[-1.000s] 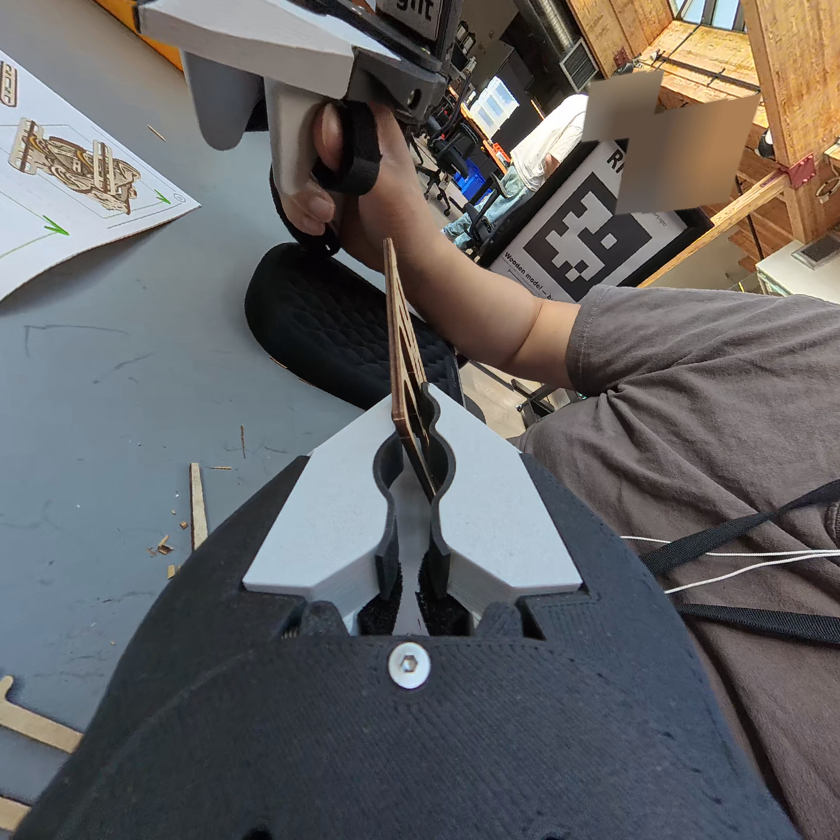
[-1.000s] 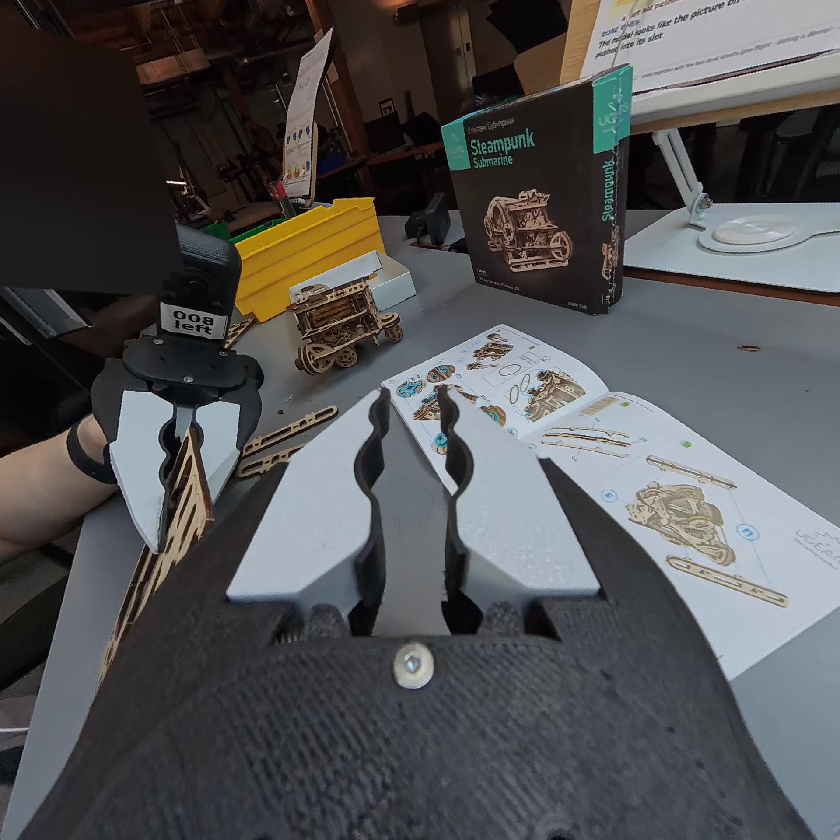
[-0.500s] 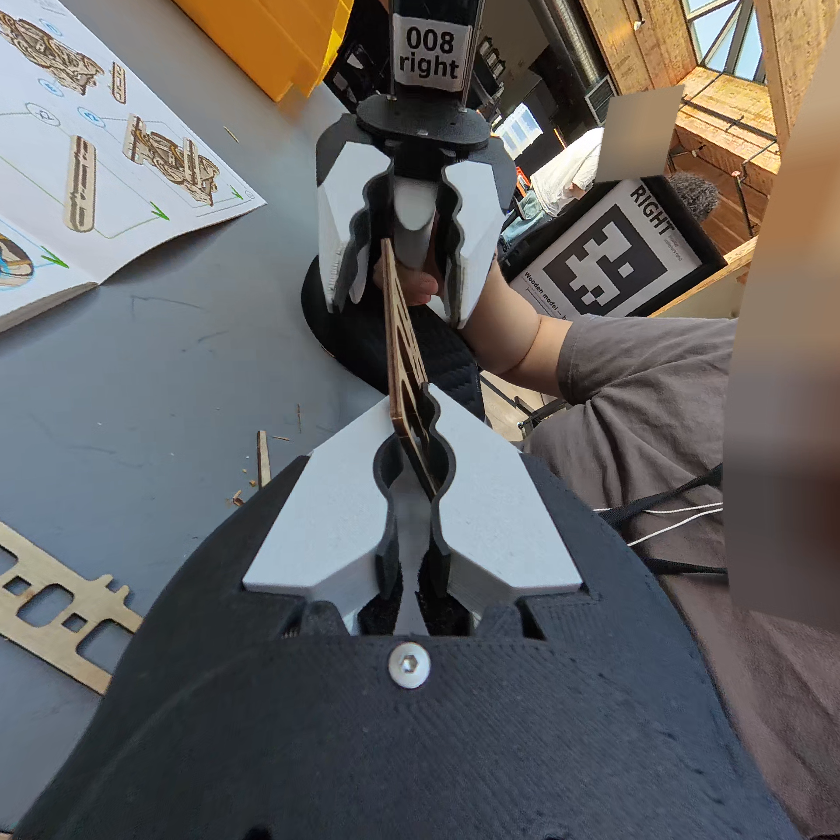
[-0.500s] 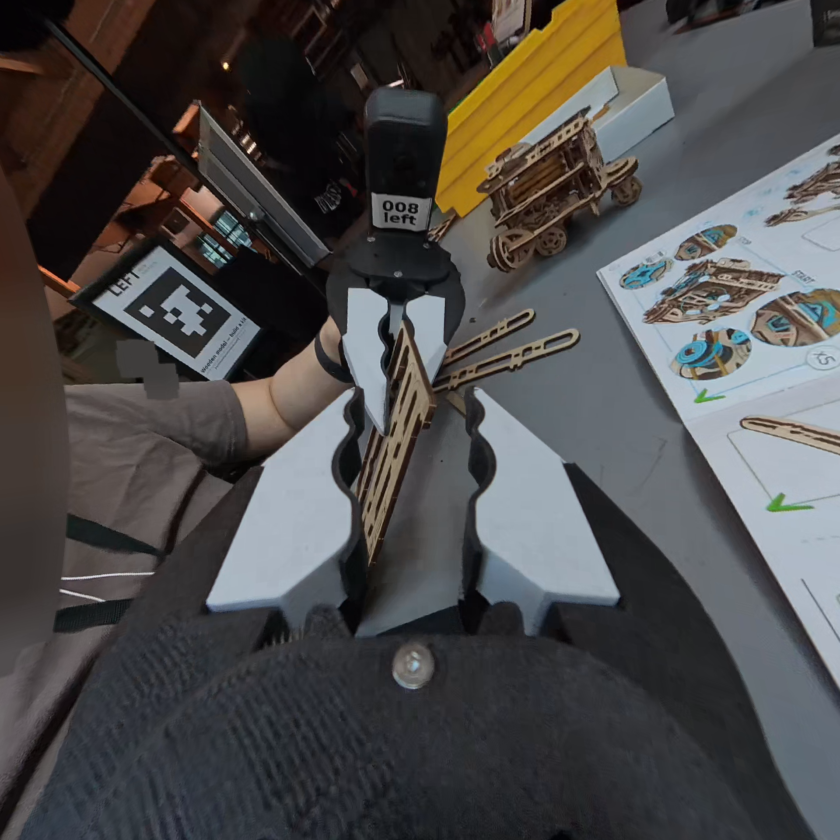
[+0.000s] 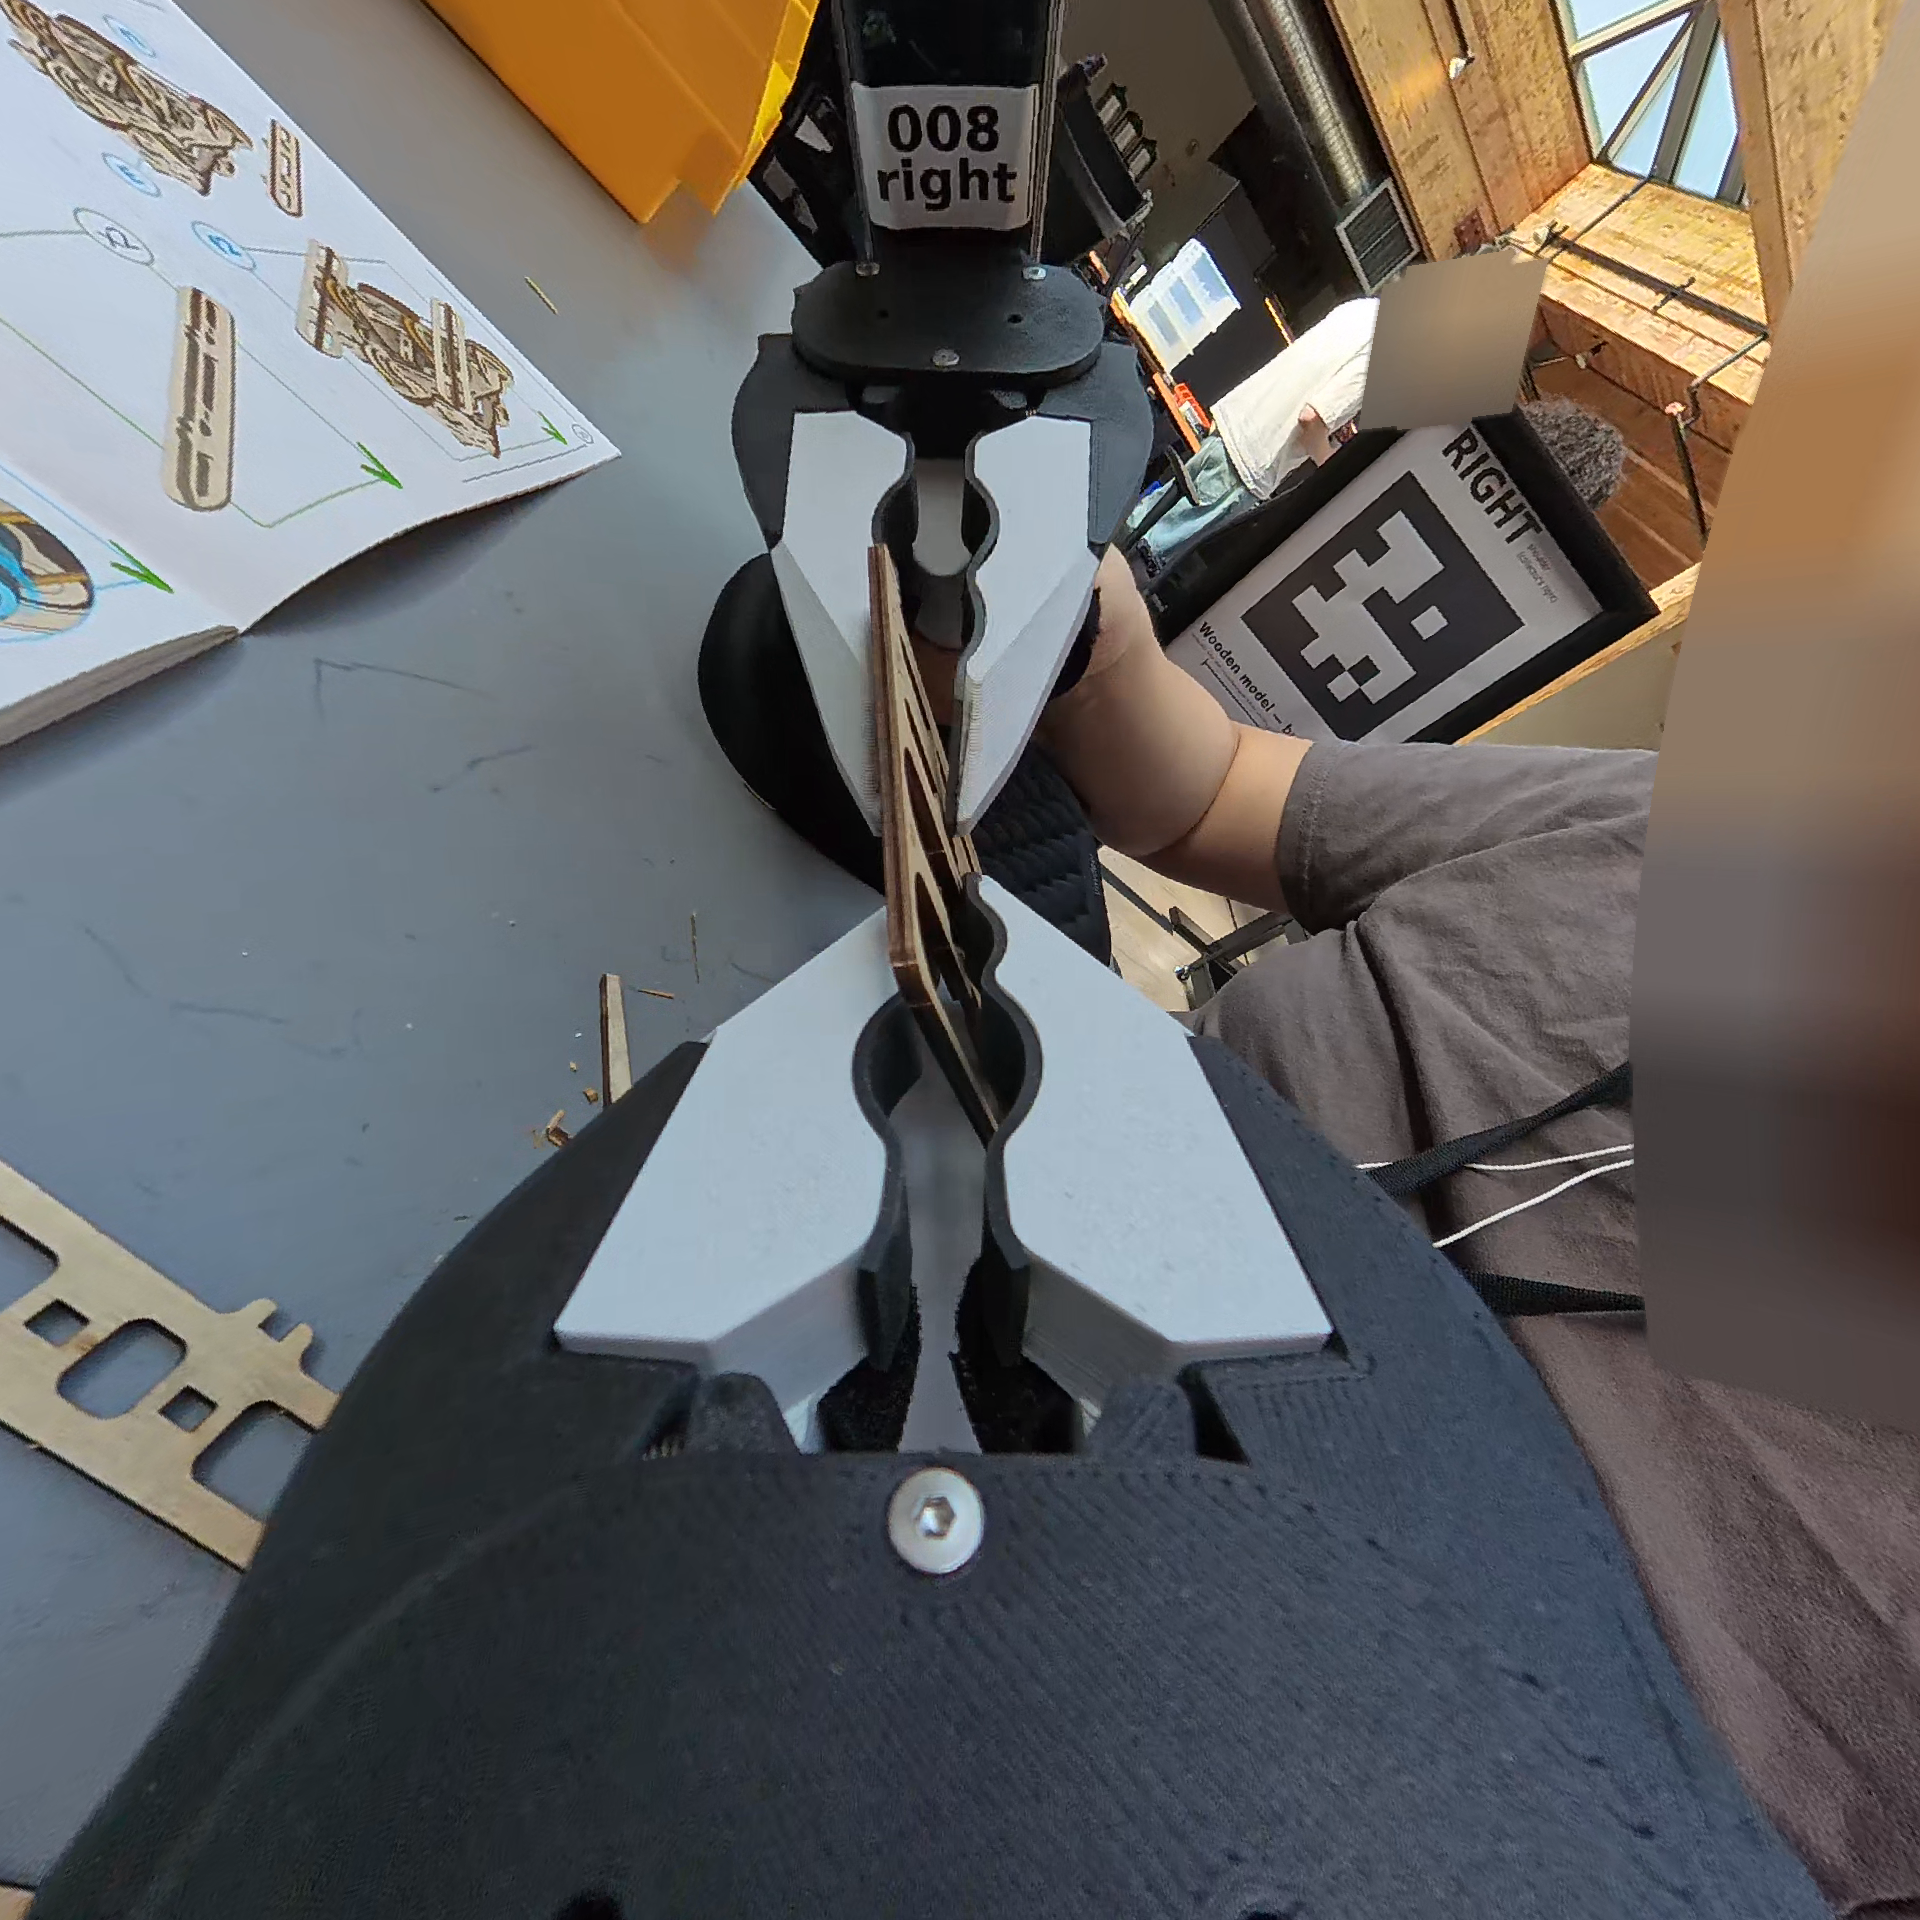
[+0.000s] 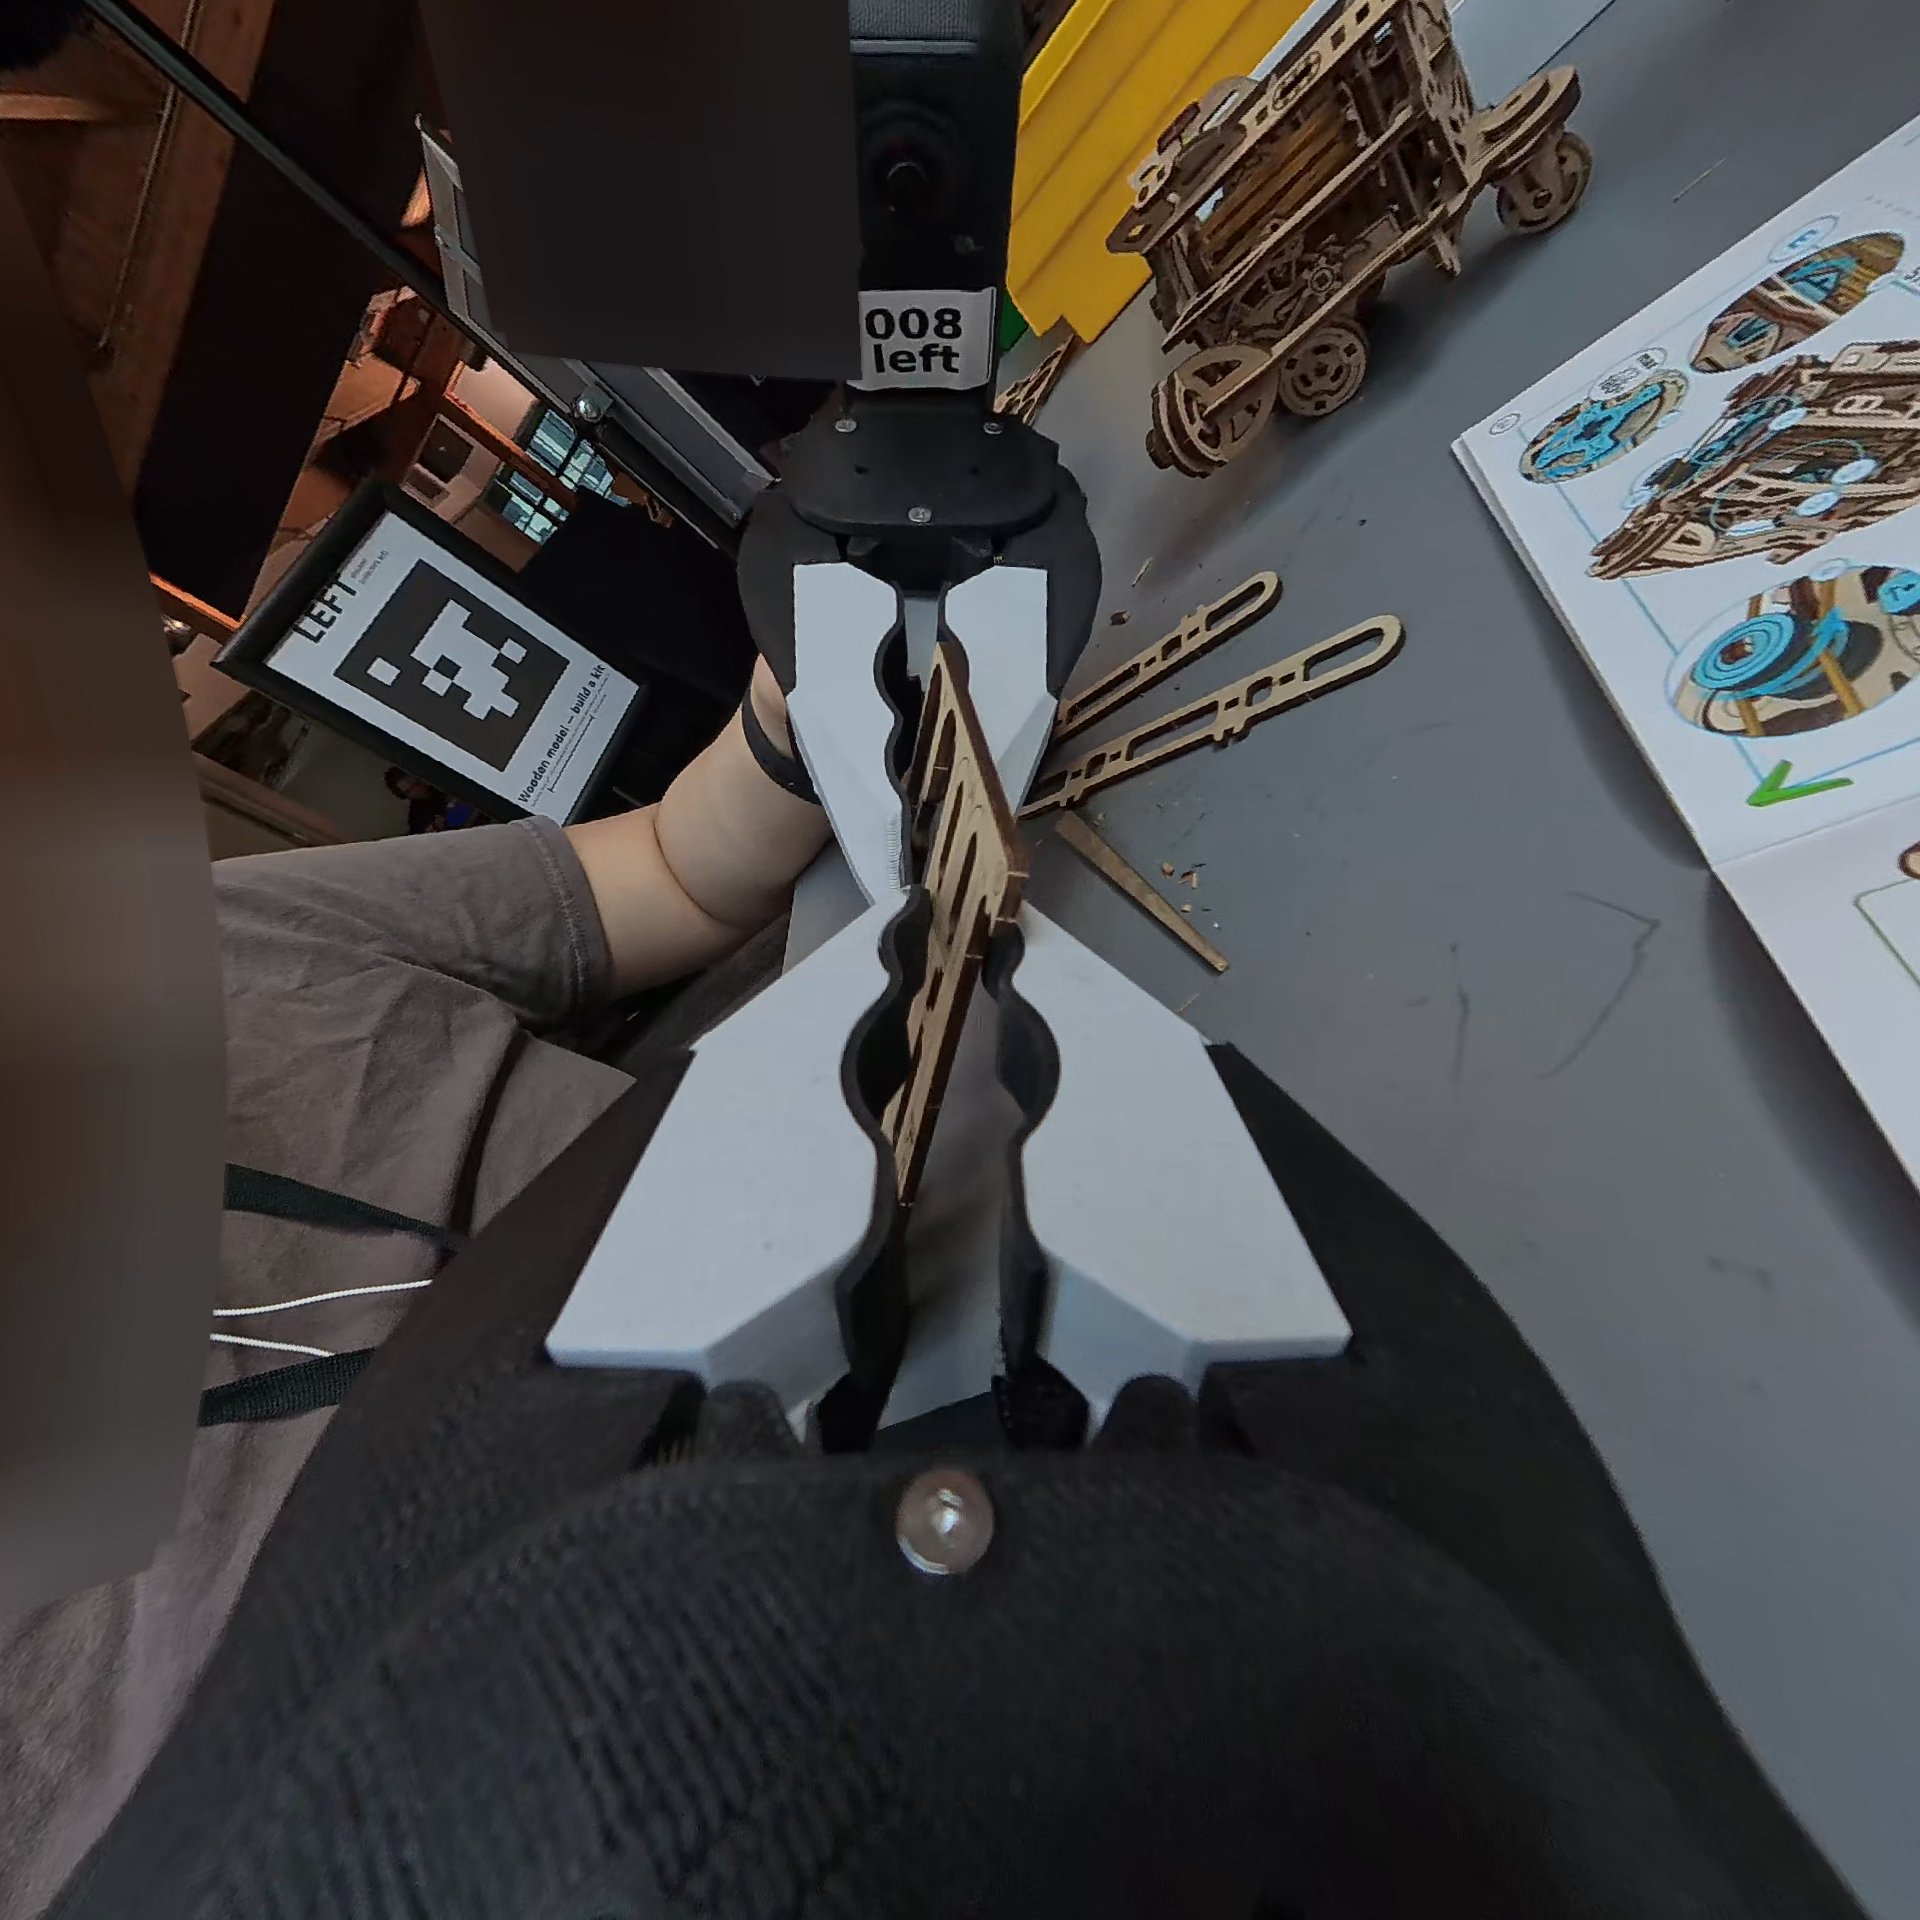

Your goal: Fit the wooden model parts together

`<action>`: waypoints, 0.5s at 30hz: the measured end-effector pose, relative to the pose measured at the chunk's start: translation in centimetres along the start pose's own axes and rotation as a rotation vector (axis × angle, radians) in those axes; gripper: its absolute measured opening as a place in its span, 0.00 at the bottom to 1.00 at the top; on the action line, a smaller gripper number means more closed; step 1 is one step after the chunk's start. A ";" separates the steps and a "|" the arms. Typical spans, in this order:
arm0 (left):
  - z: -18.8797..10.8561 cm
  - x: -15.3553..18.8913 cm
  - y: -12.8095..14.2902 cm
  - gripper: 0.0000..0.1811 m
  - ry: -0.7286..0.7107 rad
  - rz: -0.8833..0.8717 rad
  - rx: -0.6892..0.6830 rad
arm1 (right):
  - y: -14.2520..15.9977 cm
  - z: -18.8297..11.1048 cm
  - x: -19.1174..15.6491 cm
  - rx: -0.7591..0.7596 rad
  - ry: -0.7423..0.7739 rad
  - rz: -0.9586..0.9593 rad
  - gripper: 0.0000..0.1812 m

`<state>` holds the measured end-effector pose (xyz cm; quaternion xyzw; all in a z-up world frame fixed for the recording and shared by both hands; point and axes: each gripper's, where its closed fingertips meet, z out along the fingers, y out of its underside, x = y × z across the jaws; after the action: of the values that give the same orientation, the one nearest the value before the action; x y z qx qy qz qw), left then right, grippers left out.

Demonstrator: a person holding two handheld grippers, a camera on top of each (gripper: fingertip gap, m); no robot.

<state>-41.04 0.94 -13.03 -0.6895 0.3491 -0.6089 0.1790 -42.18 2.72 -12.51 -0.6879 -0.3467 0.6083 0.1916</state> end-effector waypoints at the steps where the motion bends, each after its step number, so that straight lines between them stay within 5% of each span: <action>1: 0.0 0.0 0.0 0.00 -0.004 0.005 -0.002 | 0.0 0.0 0.0 -0.002 -0.005 0.007 0.03; 15: 0.1 0.1 -0.2 0.01 0.011 0.015 0.017 | 0.2 0.1 -0.3 -0.006 -0.065 0.077 0.01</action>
<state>-40.86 1.01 -12.86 -0.6819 0.3502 -0.6141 0.1876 -42.24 2.38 -12.42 -0.6812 -0.3278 0.6361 0.1546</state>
